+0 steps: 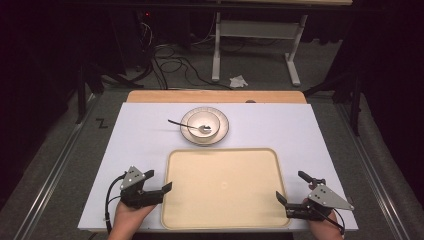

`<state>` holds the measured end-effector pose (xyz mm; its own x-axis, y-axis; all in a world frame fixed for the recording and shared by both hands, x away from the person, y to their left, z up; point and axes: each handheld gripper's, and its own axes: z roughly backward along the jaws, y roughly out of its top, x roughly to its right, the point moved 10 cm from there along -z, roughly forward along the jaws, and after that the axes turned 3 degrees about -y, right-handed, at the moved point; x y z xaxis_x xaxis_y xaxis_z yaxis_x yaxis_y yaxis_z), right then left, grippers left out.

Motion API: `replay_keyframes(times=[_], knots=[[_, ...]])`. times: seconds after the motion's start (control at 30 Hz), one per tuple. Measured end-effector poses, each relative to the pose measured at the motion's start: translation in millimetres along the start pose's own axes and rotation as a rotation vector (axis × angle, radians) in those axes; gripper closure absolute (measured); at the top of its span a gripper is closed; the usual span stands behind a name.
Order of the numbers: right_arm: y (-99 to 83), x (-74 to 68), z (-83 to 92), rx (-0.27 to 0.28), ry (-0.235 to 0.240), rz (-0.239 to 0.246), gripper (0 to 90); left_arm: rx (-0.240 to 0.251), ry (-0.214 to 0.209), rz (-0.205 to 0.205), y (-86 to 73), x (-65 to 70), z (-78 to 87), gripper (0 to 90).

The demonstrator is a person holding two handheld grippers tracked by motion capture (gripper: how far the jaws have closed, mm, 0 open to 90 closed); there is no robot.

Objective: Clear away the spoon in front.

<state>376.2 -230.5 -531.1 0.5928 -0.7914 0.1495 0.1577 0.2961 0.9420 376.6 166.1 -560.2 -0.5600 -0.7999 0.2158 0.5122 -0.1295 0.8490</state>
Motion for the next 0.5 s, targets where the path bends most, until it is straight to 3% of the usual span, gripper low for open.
replay_keyframes(times=[0.23, 0.47, 0.5], knots=[[-0.4, 4.0, 0.5, 0.008, -0.003, -0.016, 1.9, 0.005, 0.002, -0.041, 6.4, 3.4, -6.0, 16.7], [0.4, -0.2, 0.7, 0.002, -0.003, -0.015, 1.9, 0.035, 0.018, -0.023, 34.3, -5.4, -11.8, 16.9], [0.7, 0.4, 0.6, 0.004, -0.004, -0.008, 1.9, 0.039, 0.027, -0.026, 44.0, -9.7, -14.3, 17.0]])
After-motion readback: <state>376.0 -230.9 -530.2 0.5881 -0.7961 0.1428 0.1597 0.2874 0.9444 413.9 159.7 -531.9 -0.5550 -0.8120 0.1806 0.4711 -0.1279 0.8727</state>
